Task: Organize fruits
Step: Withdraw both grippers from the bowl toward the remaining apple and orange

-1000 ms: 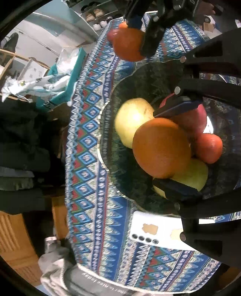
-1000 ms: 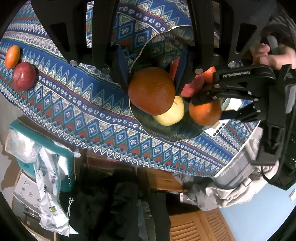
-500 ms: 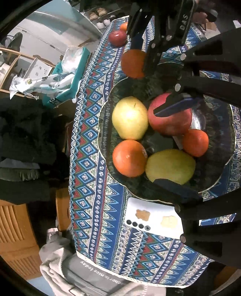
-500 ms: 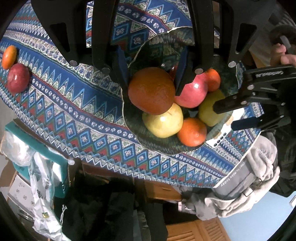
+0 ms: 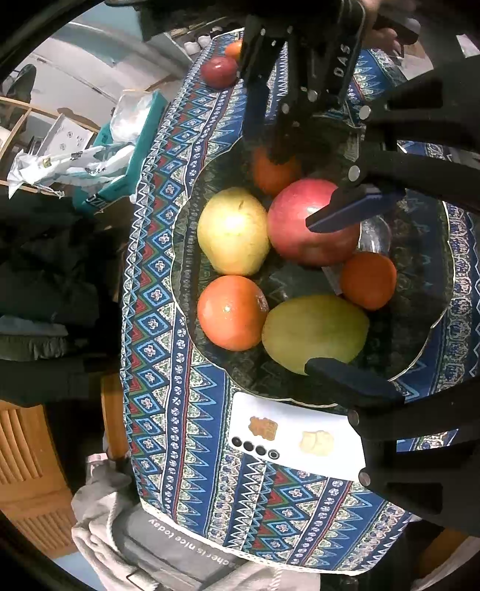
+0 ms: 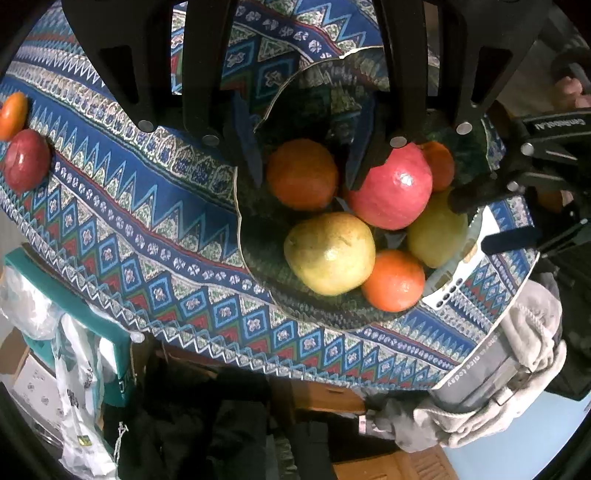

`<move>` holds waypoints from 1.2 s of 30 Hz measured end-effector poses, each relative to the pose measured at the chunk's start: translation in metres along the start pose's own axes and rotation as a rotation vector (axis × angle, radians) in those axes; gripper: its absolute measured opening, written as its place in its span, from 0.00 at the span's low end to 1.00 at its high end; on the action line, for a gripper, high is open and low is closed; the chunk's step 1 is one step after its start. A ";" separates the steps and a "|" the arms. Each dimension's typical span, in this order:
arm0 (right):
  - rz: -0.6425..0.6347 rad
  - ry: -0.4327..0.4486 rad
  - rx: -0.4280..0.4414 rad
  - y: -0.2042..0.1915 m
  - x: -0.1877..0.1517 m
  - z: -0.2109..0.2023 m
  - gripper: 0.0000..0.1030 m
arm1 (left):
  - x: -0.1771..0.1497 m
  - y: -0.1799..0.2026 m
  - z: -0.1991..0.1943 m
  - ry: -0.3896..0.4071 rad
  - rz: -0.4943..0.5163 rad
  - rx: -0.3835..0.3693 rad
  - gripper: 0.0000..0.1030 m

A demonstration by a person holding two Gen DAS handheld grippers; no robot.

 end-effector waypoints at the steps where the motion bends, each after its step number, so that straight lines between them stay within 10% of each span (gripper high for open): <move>1: 0.001 0.008 0.003 0.000 0.001 -0.003 0.50 | -0.001 0.000 0.000 -0.002 -0.001 0.000 0.70; 36: 0.012 0.288 -0.164 0.019 0.011 -0.181 0.73 | 0.025 0.091 -0.096 0.194 0.154 -0.081 0.83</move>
Point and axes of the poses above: each gripper's, at about its wrist camera, not at the fingertips, and z roughly the way its jaws point, y to its right, x to its top, the point moved 3 cm from there along z, roughly the way its jaws point, and after that the axes turned 6 degrees about y, right-handed, at the moved point
